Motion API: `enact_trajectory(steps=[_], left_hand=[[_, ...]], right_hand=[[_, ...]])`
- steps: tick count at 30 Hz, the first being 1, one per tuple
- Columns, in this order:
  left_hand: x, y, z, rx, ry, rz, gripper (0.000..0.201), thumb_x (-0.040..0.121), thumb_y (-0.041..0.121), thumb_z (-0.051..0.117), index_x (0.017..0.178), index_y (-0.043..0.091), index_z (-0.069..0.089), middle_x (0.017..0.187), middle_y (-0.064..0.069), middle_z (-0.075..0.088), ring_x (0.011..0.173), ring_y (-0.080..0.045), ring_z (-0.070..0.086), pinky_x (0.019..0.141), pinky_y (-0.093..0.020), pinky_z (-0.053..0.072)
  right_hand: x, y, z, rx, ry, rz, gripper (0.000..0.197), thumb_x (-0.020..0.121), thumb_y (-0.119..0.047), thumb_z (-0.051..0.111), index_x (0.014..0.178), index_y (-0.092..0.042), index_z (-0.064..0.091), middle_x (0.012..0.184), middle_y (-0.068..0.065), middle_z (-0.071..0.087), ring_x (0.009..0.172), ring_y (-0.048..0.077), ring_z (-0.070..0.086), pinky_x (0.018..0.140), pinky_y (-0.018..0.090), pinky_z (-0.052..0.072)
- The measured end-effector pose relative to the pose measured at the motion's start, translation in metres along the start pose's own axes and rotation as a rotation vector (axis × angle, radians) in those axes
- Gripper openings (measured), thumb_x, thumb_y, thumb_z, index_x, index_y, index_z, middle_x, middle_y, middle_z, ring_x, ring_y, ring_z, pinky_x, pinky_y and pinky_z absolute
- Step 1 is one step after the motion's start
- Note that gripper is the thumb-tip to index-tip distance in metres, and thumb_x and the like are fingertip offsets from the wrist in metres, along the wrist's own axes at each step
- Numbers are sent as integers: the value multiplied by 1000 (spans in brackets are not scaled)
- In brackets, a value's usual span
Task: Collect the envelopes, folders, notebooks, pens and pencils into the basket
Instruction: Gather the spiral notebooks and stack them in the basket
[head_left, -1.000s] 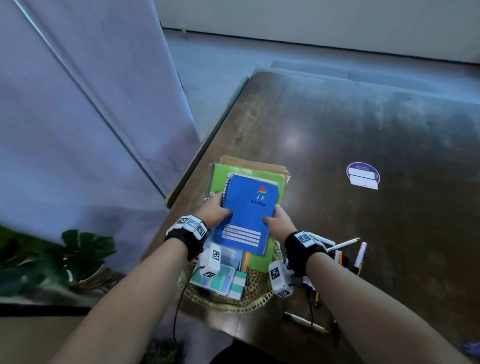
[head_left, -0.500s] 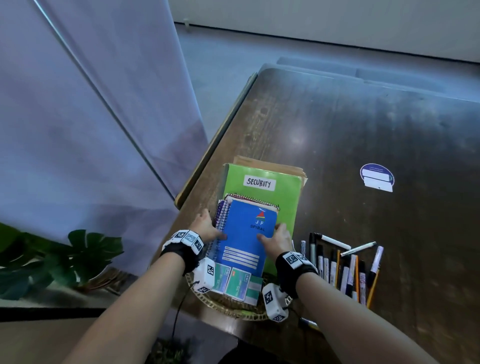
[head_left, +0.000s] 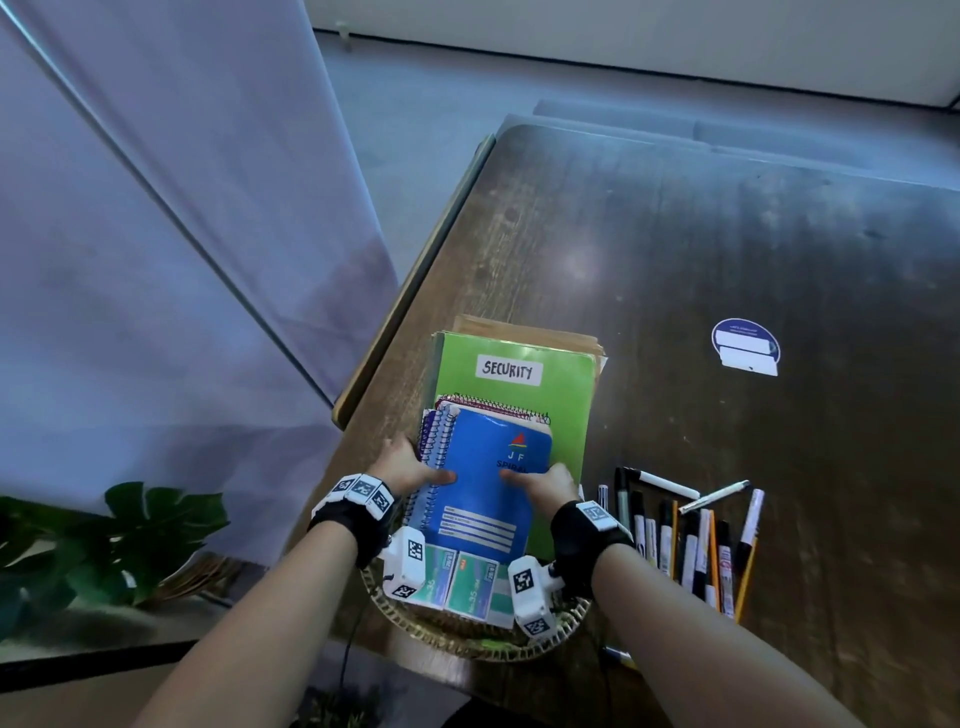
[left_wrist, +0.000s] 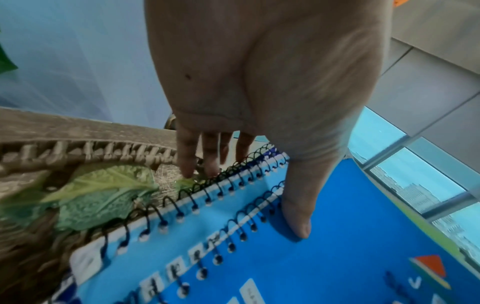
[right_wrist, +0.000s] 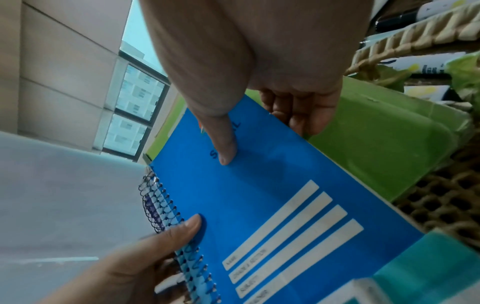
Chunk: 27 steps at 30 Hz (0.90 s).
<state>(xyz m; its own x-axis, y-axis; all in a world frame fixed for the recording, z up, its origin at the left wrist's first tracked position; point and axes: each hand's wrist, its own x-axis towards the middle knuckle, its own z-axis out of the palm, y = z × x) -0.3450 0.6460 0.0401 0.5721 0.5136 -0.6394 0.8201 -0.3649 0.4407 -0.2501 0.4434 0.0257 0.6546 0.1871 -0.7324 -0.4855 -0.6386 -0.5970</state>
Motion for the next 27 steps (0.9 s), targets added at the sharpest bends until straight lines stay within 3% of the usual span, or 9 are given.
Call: enact_trajectory(steps=[4, 8, 10, 13, 15, 17, 19, 23, 27], left_hand=[[3, -2, 3, 12, 31, 106, 130, 58, 64, 84, 156, 14, 13, 161, -14, 18, 146, -34, 26, 118, -52, 26], [14, -1, 11, -13, 67, 114, 131, 39, 90, 69, 147, 26, 32, 149, -5, 45, 140, -33, 33, 114, -54, 29], [20, -2, 18, -84, 107, 97, 136, 34, 93, 69, 146, 24, 35, 147, -6, 46, 138, -32, 37, 113, -55, 33], [39, -15, 25, -246, 51, 101, 120, 32, 83, 82, 134, 33, 42, 133, -1, 57, 125, -25, 54, 104, -52, 46], [50, -22, 24, -292, -2, 109, 108, 32, 76, 89, 123, 38, 44, 126, 2, 62, 117, -24, 61, 99, -50, 51], [35, -11, 13, -335, -22, 118, 91, 36, 67, 93, 110, 39, 47, 119, 0, 64, 110, -24, 64, 97, -49, 51], [18, 0, 4, -398, -41, 133, 78, 45, 54, 96, 102, 34, 47, 114, -1, 65, 104, -23, 65, 96, -47, 52], [10, 5, 3, -501, -93, 121, 95, 49, 40, 98, 122, 24, 38, 114, -1, 62, 100, -23, 66, 93, -48, 53], [4, 8, 7, -627, -33, 174, 82, 60, 19, 95, 120, 18, 39, 114, -7, 62, 96, -20, 67, 80, -39, 57]], right_hand=[[9, 7, 5, -220, 74, -20, 98, 41, -75, 74, 118, -15, 62, 119, 8, 67, 108, 28, 65, 93, 43, 55], [-23, -9, 11, -306, 160, -38, 91, 74, -52, 80, 139, -5, 37, 143, 17, 40, 132, 35, 43, 105, 42, 40], [-26, -10, 17, -270, 139, -44, 90, 78, -45, 80, 142, -5, 32, 145, 18, 33, 132, 36, 43, 103, 43, 41], [-26, -10, 15, -292, 163, -64, 88, 78, -51, 78, 141, -7, 35, 144, 17, 33, 132, 35, 41, 106, 46, 39], [-23, -10, 4, -345, 295, -78, 99, 74, -61, 76, 145, -10, 29, 150, 18, 27, 139, 37, 31, 113, 50, 31], [-18, -10, -4, -304, 354, -40, 125, 68, -67, 76, 156, -11, 7, 161, 19, 9, 148, 37, 15, 119, 53, 18], [-12, -8, -7, -197, 272, 10, 141, 64, -68, 79, 156, -12, -12, 163, 22, 4, 150, 38, 11, 121, 53, 16], [-11, -4, -7, -113, 232, 0, 141, 64, -61, 83, 156, -12, -11, 159, 24, 15, 147, 38, 21, 117, 47, 25], [-18, -4, -5, -23, 299, -80, 137, 62, -53, 88, 156, -13, -4, 157, 22, 18, 147, 37, 21, 117, 46, 25]])
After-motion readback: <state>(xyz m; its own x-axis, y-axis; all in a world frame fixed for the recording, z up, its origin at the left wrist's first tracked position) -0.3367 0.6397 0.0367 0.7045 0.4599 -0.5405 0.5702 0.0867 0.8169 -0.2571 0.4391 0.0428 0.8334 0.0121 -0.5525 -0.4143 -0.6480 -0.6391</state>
